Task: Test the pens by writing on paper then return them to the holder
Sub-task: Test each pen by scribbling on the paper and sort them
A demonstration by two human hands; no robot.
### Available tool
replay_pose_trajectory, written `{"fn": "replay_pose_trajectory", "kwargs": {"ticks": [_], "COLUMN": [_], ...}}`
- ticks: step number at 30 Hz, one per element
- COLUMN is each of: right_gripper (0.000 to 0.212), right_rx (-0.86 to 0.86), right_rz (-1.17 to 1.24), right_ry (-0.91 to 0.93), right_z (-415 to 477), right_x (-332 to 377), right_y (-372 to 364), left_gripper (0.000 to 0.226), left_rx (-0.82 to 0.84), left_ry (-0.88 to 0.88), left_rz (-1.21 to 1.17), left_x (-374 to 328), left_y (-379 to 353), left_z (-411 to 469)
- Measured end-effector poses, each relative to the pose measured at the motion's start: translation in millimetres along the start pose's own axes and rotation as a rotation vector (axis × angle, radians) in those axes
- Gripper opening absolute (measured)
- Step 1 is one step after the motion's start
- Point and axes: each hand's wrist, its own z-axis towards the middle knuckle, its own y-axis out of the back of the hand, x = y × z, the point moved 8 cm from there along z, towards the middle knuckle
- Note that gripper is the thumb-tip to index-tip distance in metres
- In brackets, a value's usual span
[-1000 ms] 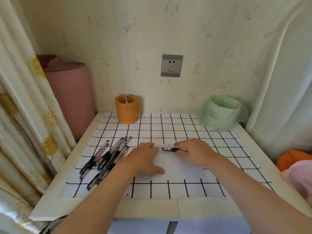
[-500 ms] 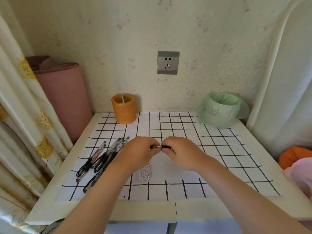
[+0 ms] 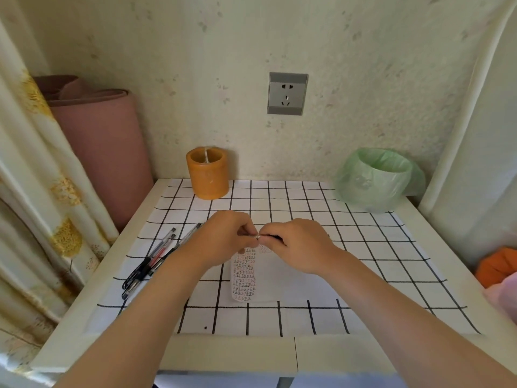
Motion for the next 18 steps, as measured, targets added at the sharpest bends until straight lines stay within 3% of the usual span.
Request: {"fn": "replay_pose_trajectory", "kwargs": {"ticks": [3, 5, 8, 14, 16, 18], "right_gripper": [0.040, 0.029, 0.031, 0.052, 0.048, 0.031], "right_rx": [0.076, 0.110, 0.035, -0.041, -0.041, -0.062], "right_rz": [0.096, 0.222, 0.462, 1.195, 1.213, 1.178], "right_ry": [-0.089, -0.145, -0.219, -0.492, -0.493, -0.483], "right_z": [3, 1, -1, -6, -6, -8], "right_x": [-7, -16, -28, -43, -45, -48], "right_y": [-8, -13, -9, -19, -22, -24], "left_gripper": [0.014, 0.014, 0.013, 0.019, 0.022, 0.039], "left_rx": [-0.051, -0.100, -0.053, 0.075, 0.103, 0.131], "left_ry": [0.020, 0.038, 0.053, 0.014, 0.000, -0.023], "left_rz": [0.052, 0.142, 0.218, 0.374, 0.385, 0.376], "left_x": [8, 16, 25, 29, 31, 32], "left_y": [9, 15, 13, -6, -12, -19], "left_z": [0, -2, -4, -7, -5, -3]}}
